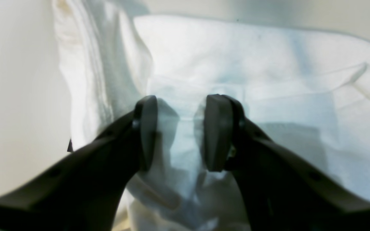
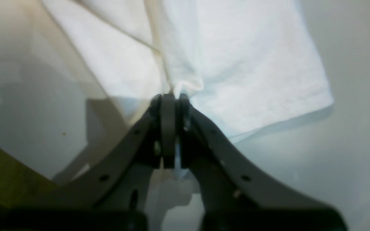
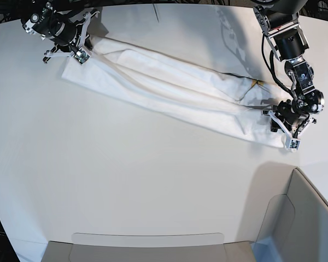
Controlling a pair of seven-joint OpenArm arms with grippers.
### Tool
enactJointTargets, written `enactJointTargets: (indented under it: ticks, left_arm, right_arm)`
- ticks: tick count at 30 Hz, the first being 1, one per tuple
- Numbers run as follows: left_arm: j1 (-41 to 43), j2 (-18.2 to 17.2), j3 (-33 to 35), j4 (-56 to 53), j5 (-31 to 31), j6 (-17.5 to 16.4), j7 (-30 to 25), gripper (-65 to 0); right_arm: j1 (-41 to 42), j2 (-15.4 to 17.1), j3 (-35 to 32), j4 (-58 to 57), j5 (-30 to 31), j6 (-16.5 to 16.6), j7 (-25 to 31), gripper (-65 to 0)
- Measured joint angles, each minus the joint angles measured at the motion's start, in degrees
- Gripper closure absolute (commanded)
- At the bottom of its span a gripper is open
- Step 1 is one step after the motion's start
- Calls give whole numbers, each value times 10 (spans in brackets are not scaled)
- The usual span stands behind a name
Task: Layout the t-shirt on the table in an organized manner, then fold the t-shirt properly
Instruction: 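Release the strip end with the right gripper and move it outward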
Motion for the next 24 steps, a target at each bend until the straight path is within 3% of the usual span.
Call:
enactJointTargets:
  ticks: [8, 18, 22, 24]
  left_arm:
    - [0, 0, 0, 0, 0, 0, 0, -245]
    - [0, 0, 0, 0, 0, 0, 0, -245]
    - [0, 0, 0, 0, 0, 0, 0, -246]
    - [0, 0, 0, 0, 0, 0, 0, -246]
  right_arm:
    - [-4, 1, 0, 0, -1, 0, 5, -20]
    - [-11, 0, 0, 0, -36, 0, 6, -238]
    - [-7, -6, 31, -1, -31, 0, 6, -254]
    - [8, -24, 67, -3, -37, 0, 3, -254]
